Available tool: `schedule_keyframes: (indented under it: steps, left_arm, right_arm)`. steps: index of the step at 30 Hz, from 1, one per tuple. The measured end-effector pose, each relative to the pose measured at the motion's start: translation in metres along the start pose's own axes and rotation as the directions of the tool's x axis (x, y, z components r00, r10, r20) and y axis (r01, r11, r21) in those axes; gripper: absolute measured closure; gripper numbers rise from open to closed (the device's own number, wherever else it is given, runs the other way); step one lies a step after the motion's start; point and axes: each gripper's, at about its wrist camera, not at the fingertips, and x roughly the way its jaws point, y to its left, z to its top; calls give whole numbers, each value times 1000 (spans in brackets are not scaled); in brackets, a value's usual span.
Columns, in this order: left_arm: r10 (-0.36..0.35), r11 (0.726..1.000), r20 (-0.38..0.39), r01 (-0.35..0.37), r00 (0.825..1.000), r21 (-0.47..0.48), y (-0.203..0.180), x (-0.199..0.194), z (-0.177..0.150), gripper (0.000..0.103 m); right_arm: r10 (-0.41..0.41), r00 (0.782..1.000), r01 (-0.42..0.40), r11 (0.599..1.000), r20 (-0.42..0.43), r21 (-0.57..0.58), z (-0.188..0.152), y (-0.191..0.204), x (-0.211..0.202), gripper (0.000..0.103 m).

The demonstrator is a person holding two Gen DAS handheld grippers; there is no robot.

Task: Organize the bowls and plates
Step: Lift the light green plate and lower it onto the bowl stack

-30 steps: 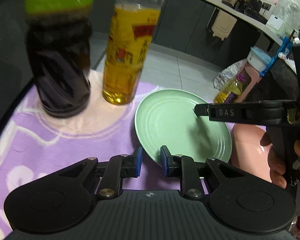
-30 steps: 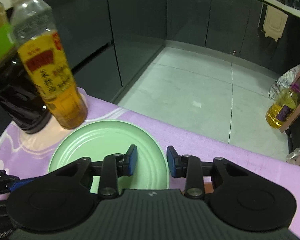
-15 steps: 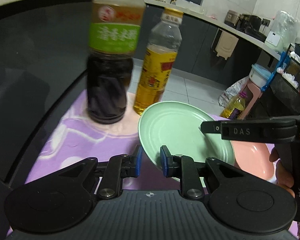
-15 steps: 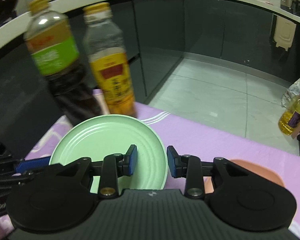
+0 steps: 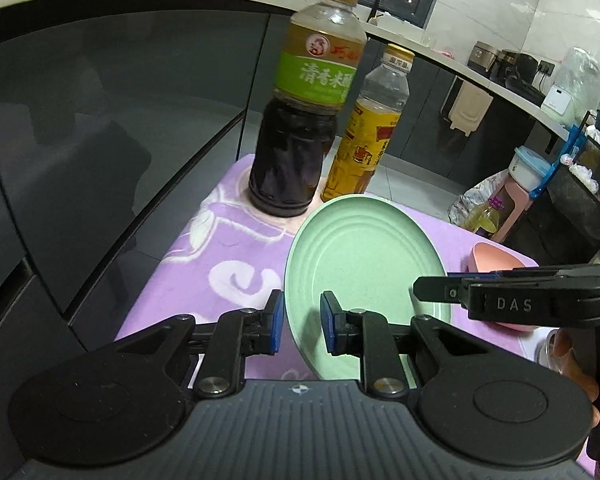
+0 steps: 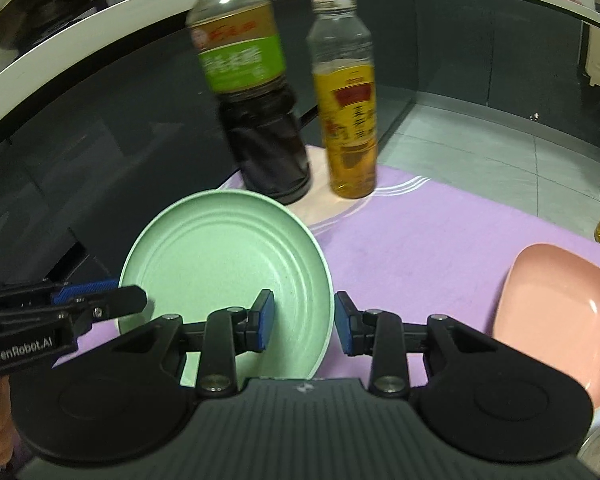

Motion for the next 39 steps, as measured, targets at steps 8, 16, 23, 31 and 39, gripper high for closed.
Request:
schedule_keyframes:
  steps: [8, 16, 23, 31, 39]
  left_arm:
    - [0, 1000, -43, -1, 999, -25, 14, -7, -13, 85]
    - [12, 999, -88, -16, 996, -48, 31, -3, -26, 85]
    - [20, 997, -126, -29, 992, -66, 43, 2, -34, 85]
    - [28, 996, -165, -40, 986, -73, 52, 14, -38, 84]
    - [27, 998, -194, -36, 981, -45, 53, 22, -41, 82]
  right_arm:
    - [9, 1000, -9, 1000, -10, -6, -9, 17, -4, 70]
    - [15, 999, -16, 1000, -38, -18, -16, 31, 4, 70]
    - [19, 998, -21, 999, -62, -38, -21, 42, 12, 69]
    - [20, 996, -23, 999, -88, -34, -22, 46, 25, 69]
    - [10, 994, -12, 1000, -109, -21, -22, 47, 37, 70]
